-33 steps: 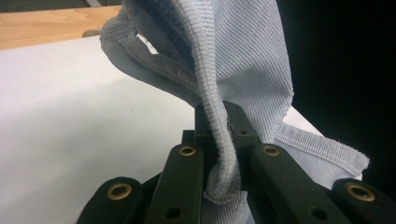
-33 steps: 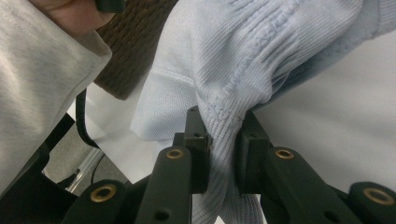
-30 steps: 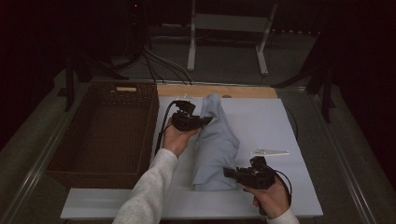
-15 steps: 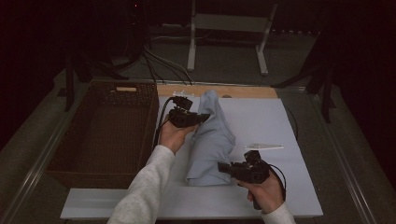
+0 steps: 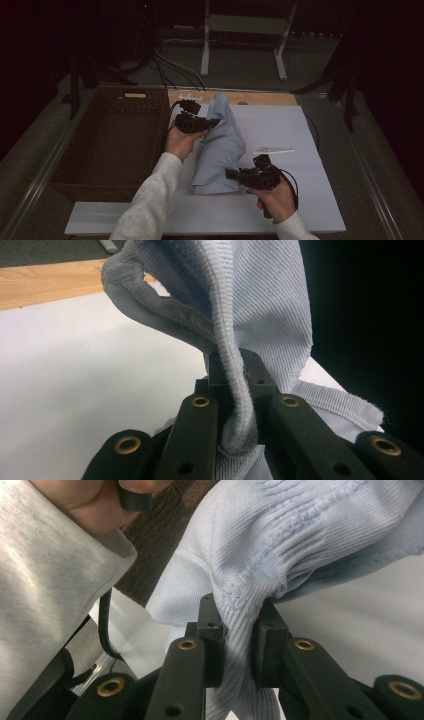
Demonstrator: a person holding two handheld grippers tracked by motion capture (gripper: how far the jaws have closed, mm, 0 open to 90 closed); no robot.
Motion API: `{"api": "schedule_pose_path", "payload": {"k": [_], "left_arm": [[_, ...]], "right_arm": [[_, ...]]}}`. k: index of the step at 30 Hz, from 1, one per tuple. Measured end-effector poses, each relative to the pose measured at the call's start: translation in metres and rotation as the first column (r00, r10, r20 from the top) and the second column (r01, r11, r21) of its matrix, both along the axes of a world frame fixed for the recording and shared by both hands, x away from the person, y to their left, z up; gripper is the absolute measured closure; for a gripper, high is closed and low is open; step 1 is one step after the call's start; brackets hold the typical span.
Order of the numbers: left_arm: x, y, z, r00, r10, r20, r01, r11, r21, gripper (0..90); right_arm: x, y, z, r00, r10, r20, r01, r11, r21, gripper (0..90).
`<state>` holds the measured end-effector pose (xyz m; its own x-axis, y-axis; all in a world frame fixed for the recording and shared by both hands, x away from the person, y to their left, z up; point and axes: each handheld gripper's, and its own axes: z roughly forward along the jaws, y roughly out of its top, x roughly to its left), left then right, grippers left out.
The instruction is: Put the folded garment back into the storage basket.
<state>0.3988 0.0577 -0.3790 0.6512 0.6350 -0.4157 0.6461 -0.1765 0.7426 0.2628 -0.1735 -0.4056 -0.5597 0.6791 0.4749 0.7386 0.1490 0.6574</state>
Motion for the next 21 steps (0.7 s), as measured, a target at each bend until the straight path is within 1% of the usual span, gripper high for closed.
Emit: {"api": "schedule_pose_path", "payload": {"k": [9,12,17,21], "left_arm": [[0.002,0.008,0.007,0.9999,0.012,0.003,-0.012,0.9999,-0.005,86.7],[0.003,0.010,0.009,0.9999,0.017,-0.002,-0.017,0.9998,-0.013,86.6],[0.003,0.014,0.010,0.9998,0.020,-0.004,-0.020,0.9998,-0.005,86.7],[0.004,0.017,0.014,0.9997,0.024,0.000,-0.024,0.9997,-0.008,86.7]], "right_arm": [[0.007,0.008,0.006,0.9999,0.011,-0.004,-0.010,1.000,0.020,78.6],[0.008,0.010,0.007,0.9999,0.013,0.000,-0.013,1.000,0.021,78.6],[0.010,0.014,0.011,0.9998,0.018,-0.003,-0.018,0.999,0.032,78.6],[0.012,0.018,0.014,0.9997,0.023,0.001,-0.023,0.999,0.036,78.6]]}}
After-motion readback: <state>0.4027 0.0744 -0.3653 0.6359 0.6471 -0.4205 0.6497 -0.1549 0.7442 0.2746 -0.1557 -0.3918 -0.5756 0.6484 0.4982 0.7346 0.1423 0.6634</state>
